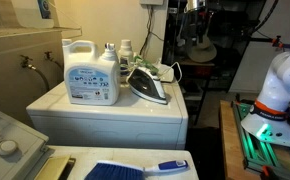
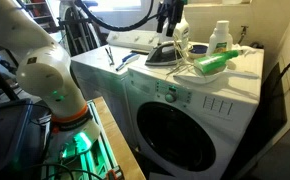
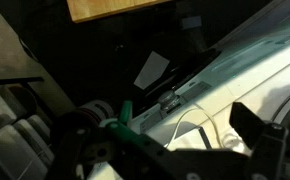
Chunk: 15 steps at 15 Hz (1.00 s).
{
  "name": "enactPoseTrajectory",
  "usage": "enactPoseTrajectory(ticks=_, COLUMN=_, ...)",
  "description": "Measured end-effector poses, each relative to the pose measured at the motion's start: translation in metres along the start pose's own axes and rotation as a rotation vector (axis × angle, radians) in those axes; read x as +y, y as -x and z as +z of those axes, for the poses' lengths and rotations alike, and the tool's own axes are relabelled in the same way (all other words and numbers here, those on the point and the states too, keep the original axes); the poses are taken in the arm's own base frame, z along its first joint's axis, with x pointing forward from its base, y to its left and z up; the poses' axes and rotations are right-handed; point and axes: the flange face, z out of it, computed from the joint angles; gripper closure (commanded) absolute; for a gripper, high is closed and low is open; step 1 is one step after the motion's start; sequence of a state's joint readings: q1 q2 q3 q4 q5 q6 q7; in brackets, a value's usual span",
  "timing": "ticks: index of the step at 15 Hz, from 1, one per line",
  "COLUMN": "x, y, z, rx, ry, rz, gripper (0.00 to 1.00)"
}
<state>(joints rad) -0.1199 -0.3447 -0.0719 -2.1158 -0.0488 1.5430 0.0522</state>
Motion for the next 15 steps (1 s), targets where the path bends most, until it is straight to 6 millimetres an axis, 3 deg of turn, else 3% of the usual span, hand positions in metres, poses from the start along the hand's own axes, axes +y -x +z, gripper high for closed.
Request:
enactPoseTrajectory(ticks=7, x=-0.005, y=-0.001, z=0.0, rx=0.005, ry=-0.009, rz=0.005, gripper=0.0)
enactPoseTrajectory(ticks=9, x=-0.029, y=-0.004, z=0.0, rx=0.025, ry=-0.028, rz=0.021, gripper=0.0)
enactPoseTrajectory(ticks=15, x=-0.138, y=-0.042, z=0.013, rx=0.245, ry=-0.061, rz=0.123, gripper=0.0)
